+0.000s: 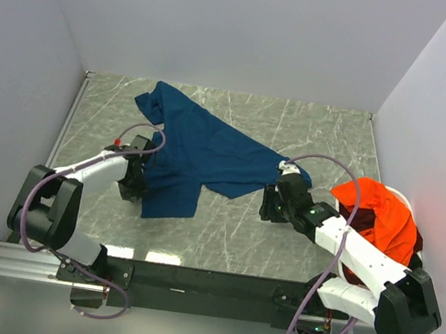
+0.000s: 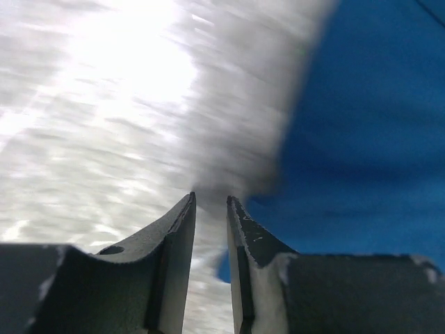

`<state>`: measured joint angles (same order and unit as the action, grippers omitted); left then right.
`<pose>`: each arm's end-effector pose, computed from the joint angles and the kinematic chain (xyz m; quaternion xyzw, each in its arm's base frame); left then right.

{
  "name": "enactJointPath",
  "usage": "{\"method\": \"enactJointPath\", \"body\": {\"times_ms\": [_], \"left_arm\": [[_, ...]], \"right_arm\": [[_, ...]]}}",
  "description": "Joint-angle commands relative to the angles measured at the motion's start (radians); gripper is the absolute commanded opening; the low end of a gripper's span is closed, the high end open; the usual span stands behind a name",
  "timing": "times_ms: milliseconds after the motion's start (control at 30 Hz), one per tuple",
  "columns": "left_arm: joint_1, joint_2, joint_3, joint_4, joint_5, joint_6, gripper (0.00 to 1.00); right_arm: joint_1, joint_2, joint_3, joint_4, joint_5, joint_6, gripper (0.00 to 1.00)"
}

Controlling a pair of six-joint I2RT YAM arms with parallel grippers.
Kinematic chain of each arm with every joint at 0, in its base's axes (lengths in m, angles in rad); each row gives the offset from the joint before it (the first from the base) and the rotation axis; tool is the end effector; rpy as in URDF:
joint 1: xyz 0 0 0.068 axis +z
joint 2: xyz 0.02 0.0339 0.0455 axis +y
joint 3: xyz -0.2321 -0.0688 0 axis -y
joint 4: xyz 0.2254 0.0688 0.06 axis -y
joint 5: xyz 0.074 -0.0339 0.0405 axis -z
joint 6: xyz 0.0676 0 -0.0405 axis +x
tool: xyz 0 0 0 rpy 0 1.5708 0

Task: Fold and stack the t-shirts
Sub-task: Flatten the tshirt out

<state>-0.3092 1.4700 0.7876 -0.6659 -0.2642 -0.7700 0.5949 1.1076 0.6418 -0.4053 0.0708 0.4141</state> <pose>0.2341 -0.0563 0.1130 -0.2392 0.9558 0.0558 0.1617 0.1979 0.1281 0.1653 -0.0727 0.9361 0.1365 0.3159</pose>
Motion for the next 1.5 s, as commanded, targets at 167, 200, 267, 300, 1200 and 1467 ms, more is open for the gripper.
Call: {"method": "enactJointPath", "body": {"times_ms": [167,200,267,300,1200,1467], "left_arm": [[0.045,-0.056,0.094,-0.098,-0.027,0.023,0.39],[0.045,-0.078,0.094,-0.098,-0.02,0.018,0.46],[0.045,-0.102,0.096,-0.095,0.011,0.005,0.56],[0.045,-0.121,0.094,-0.09,0.023,0.0,0.64],[0.015,-0.209,-0.054,0.012,0.137,-0.066,0.72],[-0.065,-0.166,-0.06,-0.006,0.12,-0.078,0.63]], "right_arm": [[-0.02,-0.057,0.001,0.037,-0.022,-0.015,0.5],[-0.021,-0.061,0.001,0.037,-0.026,-0.014,0.5],[-0.021,-0.066,0.001,0.039,-0.037,-0.012,0.5],[-0.021,-0.069,-0.001,0.042,-0.042,-0.011,0.5],[-0.023,-0.043,0.033,-0.047,-0.005,0.017,0.5],[-0.021,-0.02,0.033,-0.036,0.02,0.045,0.5]]}}
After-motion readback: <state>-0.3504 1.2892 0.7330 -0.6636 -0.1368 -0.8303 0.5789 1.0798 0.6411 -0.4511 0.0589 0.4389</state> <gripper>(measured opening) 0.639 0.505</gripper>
